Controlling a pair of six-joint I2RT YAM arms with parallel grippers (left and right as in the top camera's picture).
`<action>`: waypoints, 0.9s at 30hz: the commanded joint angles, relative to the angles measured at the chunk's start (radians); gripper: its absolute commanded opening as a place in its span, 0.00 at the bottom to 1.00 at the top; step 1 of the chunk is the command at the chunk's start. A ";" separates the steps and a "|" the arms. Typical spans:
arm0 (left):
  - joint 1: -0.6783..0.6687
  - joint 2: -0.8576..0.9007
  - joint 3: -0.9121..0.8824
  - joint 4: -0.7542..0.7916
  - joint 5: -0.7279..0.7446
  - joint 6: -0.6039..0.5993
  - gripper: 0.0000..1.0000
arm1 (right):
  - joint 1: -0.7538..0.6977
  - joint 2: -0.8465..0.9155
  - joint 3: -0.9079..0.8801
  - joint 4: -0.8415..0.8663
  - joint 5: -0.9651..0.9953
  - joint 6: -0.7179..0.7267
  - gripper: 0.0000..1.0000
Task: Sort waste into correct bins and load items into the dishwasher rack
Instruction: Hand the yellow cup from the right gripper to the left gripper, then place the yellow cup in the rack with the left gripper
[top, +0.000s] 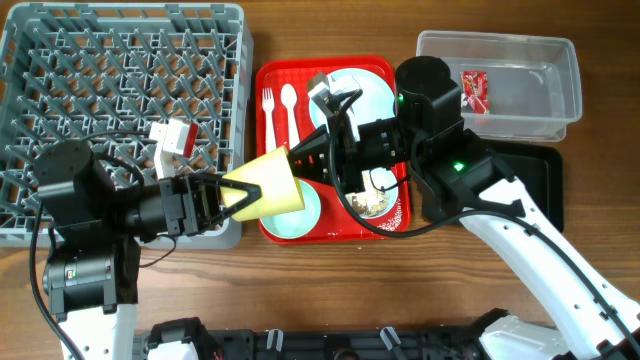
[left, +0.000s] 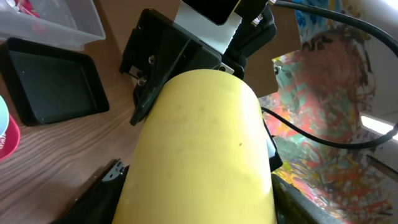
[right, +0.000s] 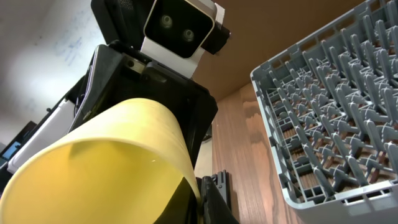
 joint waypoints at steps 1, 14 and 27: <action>-0.005 -0.011 0.005 0.003 0.027 0.010 0.64 | -0.014 0.009 0.006 0.010 0.021 -0.001 0.35; 0.134 -0.044 0.005 -0.005 -0.143 0.013 0.57 | -0.276 -0.034 0.006 -0.225 0.015 -0.005 0.88; 0.132 -0.026 0.006 -0.578 -1.305 0.227 0.52 | -0.206 -0.038 0.006 -0.669 0.355 -0.060 0.87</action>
